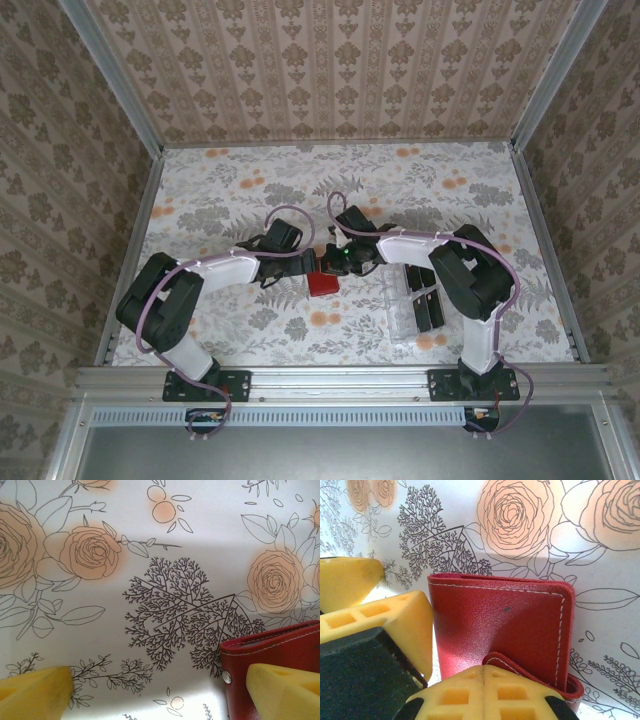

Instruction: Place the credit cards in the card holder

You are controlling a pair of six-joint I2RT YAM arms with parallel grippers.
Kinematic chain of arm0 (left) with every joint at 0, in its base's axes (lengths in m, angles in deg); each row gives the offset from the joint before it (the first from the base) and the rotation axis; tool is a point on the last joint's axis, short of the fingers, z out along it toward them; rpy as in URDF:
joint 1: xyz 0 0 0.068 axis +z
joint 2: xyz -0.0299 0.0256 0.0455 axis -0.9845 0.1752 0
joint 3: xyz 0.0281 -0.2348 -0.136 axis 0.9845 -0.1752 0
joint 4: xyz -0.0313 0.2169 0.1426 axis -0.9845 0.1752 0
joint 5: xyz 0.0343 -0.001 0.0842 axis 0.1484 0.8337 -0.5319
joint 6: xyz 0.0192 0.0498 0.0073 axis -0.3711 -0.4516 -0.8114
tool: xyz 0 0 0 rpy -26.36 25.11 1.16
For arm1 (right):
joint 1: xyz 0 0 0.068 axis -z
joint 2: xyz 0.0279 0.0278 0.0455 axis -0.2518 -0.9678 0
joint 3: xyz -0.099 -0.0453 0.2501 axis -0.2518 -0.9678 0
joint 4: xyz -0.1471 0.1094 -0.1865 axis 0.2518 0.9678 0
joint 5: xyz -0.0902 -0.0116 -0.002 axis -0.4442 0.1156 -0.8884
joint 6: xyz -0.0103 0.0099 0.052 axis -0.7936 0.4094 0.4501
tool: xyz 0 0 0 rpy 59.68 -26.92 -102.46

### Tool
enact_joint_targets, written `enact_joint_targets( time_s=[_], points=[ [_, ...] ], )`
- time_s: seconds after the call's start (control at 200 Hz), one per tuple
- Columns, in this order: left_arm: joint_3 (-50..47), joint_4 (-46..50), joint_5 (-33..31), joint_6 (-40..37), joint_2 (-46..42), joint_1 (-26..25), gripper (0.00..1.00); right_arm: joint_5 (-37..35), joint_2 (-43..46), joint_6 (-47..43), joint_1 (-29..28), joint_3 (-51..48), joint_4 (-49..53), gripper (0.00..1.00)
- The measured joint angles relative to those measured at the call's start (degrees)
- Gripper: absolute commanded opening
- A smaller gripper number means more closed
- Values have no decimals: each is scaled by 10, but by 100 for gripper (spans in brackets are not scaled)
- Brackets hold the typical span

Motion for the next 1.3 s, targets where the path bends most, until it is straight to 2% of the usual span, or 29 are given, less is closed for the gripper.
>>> enact_joint_targets(
  time_s=[0.29, 0.59, 1.304],
  points=[
    [0, 0, -2, 0, 1, 0, 99, 21, 4, 13, 2, -5, -18, 0],
    [1, 0, -3, 0, 2, 0, 99, 34, 48, 30, 2, -5, -25, 0],
    [2, 0, -9, 0, 4, -3, 99, 44, 30, 45, 0, -34, -45, 0]
  ],
)
